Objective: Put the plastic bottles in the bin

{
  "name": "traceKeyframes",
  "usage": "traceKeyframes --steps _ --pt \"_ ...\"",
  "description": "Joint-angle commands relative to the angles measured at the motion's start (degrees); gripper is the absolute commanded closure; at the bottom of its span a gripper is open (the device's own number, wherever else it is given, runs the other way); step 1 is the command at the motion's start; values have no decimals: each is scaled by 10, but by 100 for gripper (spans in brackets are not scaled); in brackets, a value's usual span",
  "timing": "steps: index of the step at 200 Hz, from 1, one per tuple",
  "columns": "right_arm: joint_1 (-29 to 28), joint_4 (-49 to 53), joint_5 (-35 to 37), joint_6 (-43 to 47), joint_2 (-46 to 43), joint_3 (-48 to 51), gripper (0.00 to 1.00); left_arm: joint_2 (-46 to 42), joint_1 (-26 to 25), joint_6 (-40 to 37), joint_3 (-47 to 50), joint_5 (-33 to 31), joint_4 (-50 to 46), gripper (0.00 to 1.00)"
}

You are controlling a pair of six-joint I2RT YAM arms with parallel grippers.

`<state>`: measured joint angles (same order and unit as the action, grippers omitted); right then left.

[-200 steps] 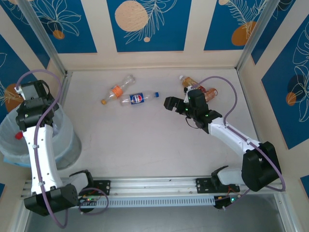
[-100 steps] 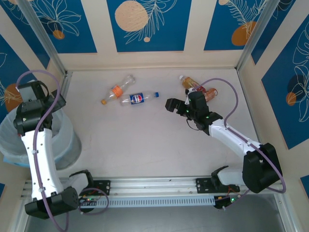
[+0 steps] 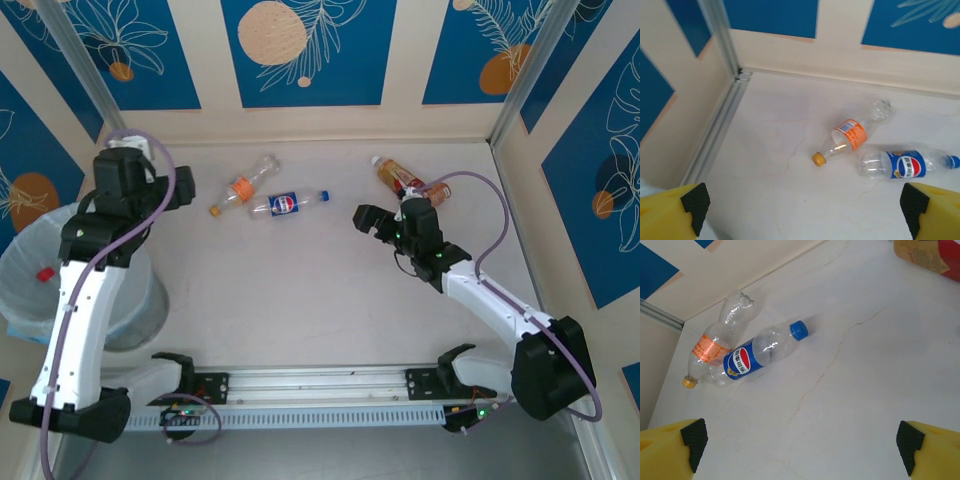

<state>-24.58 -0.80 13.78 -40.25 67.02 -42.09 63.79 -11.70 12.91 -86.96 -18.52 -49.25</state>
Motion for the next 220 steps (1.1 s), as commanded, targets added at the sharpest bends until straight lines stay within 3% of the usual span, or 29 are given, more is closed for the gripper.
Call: traceKeyframes --steps 1,41,74,113,136,171,220 --pt "2 -23 2 17 -29 18 1 29 -53 -21 -22 -35 27 1" --pt "-4 -93 22 47 -82 76 1 92 -127 -32 -25 -16 59 1" --pt "-2 -58 33 63 -97 70 1 138 -133 -38 -1 98 92 1" --pt "-1 -49 36 69 -106 71 1 184 -133 -78 8 170 102 1" --pt "0 -46 39 62 -115 76 1 218 -133 -127 26 233 142 1" --pt "2 -41 14 59 -130 79 1 306 -132 -220 32 232 232 1" --pt "4 6 20 54 -156 72 1 431 -130 -390 -82 272 117 1"
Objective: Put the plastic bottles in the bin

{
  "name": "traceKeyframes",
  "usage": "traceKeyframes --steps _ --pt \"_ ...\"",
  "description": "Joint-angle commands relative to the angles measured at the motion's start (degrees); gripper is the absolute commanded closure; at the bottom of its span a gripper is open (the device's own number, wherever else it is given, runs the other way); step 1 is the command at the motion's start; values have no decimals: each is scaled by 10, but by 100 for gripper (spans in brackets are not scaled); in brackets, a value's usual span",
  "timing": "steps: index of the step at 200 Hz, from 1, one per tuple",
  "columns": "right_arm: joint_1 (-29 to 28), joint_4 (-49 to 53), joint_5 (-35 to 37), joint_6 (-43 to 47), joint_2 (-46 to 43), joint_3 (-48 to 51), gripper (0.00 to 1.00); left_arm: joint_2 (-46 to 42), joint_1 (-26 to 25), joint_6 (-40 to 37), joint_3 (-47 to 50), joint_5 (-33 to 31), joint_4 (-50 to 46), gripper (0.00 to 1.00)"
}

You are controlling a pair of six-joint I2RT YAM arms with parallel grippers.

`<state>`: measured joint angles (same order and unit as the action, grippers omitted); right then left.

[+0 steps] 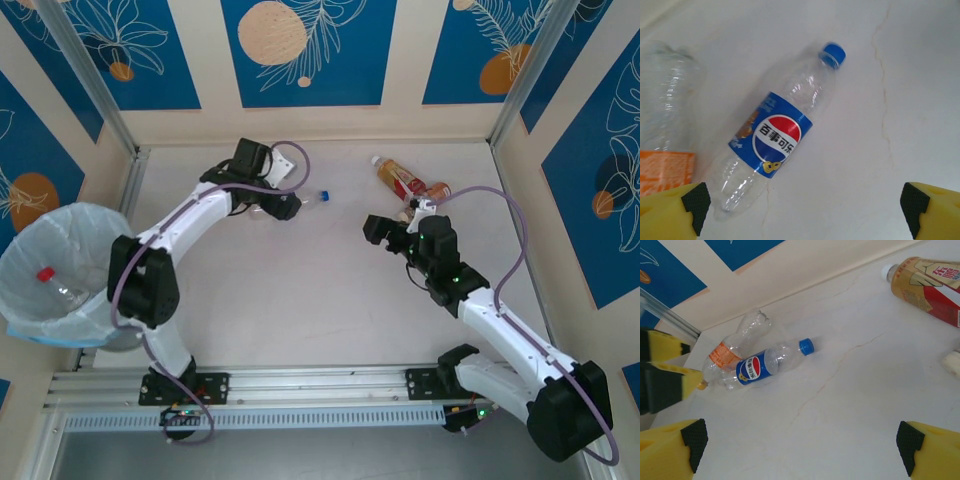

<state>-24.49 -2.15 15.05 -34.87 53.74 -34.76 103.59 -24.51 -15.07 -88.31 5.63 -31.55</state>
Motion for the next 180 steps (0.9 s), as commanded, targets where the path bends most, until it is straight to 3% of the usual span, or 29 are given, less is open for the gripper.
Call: traceKeyframes --steps 1,44,93,180 --pt "3 20 8 0 -24 -1 1 34 -2 -113 -72 30 -63 1" --pt "9 12 25 -7 -48 16 1 129 3 -182 -146 28 -126 1" --pt "14 26 19 -8 -60 12 1 240 3 -219 -296 33 -236 1" --pt "19 36 23 -27 -77 18 1 374 7 -260 -422 -19 -282 3"
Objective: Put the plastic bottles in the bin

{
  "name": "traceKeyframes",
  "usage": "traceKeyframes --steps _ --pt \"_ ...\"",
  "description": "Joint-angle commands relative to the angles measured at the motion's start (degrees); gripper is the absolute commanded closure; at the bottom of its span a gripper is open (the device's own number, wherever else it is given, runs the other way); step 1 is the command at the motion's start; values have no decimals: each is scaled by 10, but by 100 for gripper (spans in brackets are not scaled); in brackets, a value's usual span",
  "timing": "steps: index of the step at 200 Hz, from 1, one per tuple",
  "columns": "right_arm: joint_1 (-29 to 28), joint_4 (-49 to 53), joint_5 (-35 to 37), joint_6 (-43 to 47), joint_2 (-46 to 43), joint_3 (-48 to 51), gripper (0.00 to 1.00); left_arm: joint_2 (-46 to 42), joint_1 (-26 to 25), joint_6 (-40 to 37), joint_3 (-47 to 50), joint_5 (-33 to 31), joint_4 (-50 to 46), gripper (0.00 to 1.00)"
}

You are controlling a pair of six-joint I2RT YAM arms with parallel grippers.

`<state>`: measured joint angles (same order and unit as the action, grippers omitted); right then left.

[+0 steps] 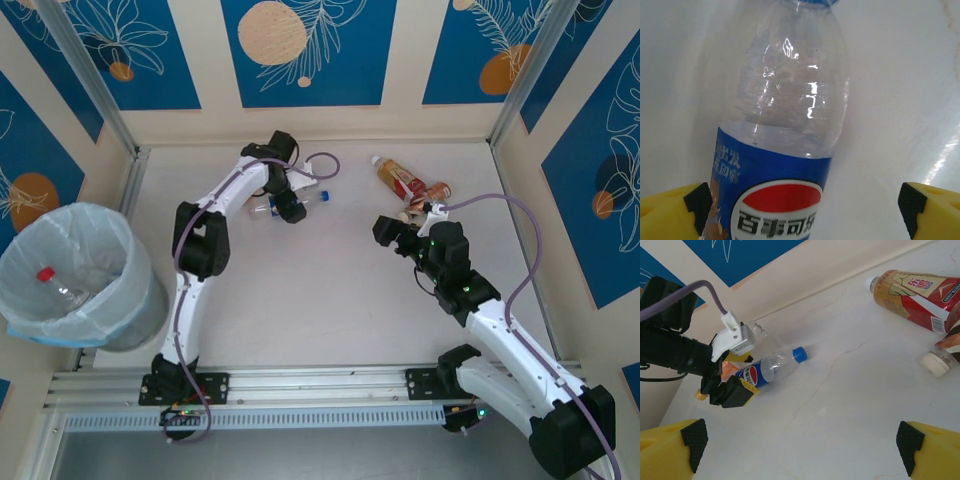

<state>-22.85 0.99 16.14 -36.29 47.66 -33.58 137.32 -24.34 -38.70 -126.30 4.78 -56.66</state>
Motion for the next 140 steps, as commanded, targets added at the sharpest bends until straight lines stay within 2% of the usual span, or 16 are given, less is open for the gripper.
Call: traceKeyframes --steps 1,34,49,99,128,140 --pt "3 5 13 -13 -16 6 1 39 6 -24 -44 -11 -31 3" --pt "3 18 14 -19 -25 7 1 76 6 -30 -95 18 -66 4" --pt "4 21 16 -20 -30 10 1 78 8 -30 -93 43 -77 5" --pt "5 6 25 -23 -34 21 1 83 7 -12 -80 50 -90 14" --pt "6 -2 27 -21 -33 24 1 73 6 2 -59 51 -76 21" --pt "7 -3 25 -21 -33 24 1 67 5 11 -49 44 -62 28"
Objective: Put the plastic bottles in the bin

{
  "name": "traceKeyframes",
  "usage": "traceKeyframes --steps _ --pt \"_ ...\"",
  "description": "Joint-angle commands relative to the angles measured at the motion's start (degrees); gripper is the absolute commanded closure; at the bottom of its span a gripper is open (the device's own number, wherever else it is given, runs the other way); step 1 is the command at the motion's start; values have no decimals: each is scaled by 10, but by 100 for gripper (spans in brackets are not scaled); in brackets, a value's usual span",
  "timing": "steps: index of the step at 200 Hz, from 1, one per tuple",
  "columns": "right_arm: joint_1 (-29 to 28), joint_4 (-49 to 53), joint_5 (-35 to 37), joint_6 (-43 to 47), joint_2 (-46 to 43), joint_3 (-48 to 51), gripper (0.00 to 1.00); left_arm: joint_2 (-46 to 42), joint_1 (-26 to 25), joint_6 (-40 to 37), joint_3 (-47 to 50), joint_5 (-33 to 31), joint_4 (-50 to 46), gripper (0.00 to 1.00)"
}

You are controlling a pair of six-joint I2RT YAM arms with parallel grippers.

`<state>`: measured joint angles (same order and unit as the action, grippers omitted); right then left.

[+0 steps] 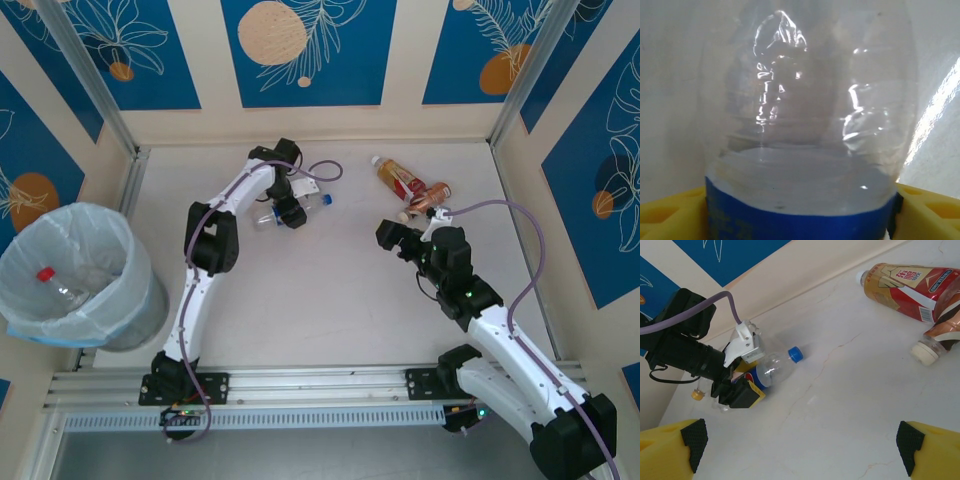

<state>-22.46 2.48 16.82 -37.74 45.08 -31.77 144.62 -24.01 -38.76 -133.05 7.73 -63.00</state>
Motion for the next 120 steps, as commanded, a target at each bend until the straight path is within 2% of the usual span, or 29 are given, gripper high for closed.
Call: traceKeyframes --steps 1,49,120 --pt "3 -18 19 -7 -7 6 1 -6 2 13 19 14 3 29" --pt "5 -16 17 -7 -7 5 1 -42 2 45 52 23 53 44" --pt "9 -27 15 -15 -3 11 1 -90 -2 111 83 62 69 52"
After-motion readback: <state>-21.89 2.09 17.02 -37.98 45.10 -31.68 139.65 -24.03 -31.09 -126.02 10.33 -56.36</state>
